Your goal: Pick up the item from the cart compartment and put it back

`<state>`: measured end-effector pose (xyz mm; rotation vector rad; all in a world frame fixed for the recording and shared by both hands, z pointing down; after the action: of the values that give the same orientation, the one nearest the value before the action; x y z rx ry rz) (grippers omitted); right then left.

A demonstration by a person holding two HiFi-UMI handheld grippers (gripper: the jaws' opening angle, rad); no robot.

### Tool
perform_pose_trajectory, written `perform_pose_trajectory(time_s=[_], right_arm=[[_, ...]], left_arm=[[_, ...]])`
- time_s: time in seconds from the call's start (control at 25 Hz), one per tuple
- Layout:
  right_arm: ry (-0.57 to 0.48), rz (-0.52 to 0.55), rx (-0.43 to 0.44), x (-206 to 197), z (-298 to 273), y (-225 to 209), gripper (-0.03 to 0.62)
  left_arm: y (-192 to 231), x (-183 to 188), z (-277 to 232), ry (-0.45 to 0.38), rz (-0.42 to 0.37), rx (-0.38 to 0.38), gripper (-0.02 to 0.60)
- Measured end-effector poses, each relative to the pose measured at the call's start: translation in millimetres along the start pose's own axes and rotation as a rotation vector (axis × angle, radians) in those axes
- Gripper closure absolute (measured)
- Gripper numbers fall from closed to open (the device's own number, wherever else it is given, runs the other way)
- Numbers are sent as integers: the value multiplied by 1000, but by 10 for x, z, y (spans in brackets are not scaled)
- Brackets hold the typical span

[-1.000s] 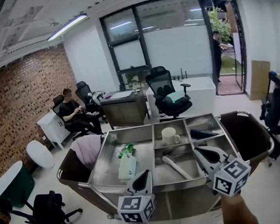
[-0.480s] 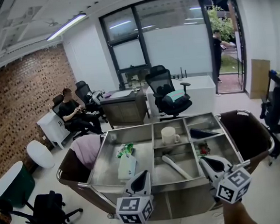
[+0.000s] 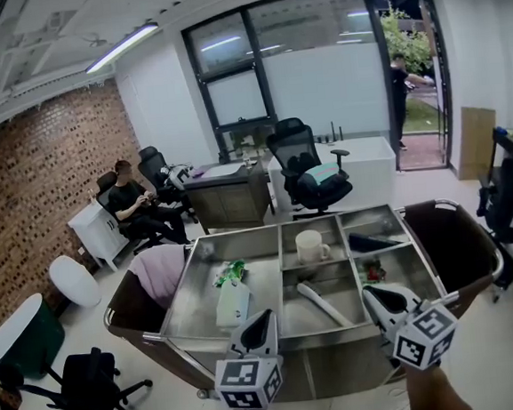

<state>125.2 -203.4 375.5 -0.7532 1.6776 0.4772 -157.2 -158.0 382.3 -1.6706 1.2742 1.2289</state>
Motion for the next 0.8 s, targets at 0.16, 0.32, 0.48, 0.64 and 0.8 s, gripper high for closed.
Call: perform_pose_trajectory(time_s=[0.16,0.32,0.48,0.64,0.8], right_arm=[[6,0,7,-11,-31,16,582],[8,1,10,-15,-40,20,582],[10,1,11,-3,-39,26,582],[13,-1,15,-15,-44,28,582],[16,0,17,-22,-57,38,582]], left_arm=[[2,-11,-1,0,1,-3,581],[-5,-17,-3,1,0,-4,581],[-7,-9,2,2,-1,-1,581],[-19,-10,4,3,-5,2,581],[-10,-19,3,3,-4,3,581]])
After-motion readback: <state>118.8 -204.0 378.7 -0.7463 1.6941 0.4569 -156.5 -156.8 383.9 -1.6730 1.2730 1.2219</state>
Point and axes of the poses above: the fingertips, and each gripper's own axes: z backward along the fingers, y to its left, x out of its top, the point moved 10 cm from there along z, backward along the fingers, and after that the axes turned 15 degrees about y, right-handed, at the moved point
